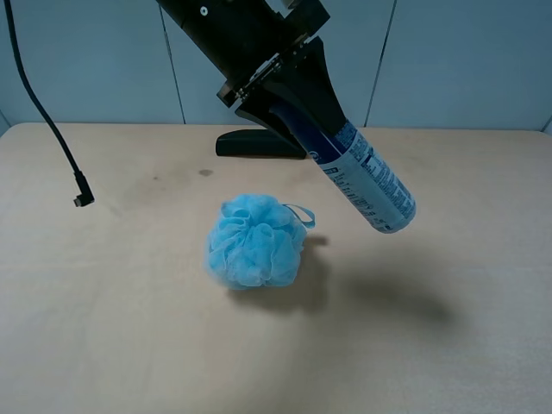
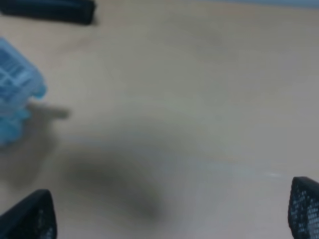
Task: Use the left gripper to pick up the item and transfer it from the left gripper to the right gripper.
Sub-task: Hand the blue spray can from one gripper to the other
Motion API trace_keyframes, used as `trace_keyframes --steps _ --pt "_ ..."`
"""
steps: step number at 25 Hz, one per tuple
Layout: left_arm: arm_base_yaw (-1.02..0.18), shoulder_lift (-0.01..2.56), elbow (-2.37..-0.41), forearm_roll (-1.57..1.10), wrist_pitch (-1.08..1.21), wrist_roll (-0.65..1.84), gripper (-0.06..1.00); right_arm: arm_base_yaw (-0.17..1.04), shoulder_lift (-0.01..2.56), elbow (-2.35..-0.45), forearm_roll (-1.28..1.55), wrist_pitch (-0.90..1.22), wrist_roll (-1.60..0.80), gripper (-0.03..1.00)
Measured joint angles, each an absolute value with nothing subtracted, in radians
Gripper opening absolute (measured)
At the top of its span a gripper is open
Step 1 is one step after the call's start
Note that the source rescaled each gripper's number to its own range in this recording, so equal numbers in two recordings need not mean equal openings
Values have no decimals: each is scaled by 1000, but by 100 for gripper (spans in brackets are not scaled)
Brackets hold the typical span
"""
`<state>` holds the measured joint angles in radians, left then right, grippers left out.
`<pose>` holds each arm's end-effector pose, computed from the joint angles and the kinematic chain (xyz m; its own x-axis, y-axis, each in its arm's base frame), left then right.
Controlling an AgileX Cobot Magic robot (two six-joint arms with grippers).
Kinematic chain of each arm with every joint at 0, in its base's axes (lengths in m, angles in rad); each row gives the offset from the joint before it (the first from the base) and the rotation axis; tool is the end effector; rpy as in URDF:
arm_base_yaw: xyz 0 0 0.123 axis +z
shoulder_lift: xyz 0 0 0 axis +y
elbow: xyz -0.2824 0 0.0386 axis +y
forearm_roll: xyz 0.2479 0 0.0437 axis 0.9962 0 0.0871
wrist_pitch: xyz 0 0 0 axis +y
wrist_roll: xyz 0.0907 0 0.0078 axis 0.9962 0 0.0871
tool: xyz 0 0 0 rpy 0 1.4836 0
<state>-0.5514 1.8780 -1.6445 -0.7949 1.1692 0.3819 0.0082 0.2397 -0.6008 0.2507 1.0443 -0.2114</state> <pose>0.3094 -0.2605 0.3024 -0.7832 0.4842 -0.3900 0.6144 0.5072 -0.6044 0.0253 0.0198 0.3070 -0.5323 -0.0858 -0.8422 -0.2323 0.9715 0.0479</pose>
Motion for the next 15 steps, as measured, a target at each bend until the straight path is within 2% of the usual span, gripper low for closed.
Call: trace_keyframes --steps 5,15 --pt "-551 1878 -1645 -800 1169 382 0 54 424 -649 352 950 -347 100" --pt "-551 1878 -1645 -801 1169 382 0 330 656 -661 369 771 -553 100"
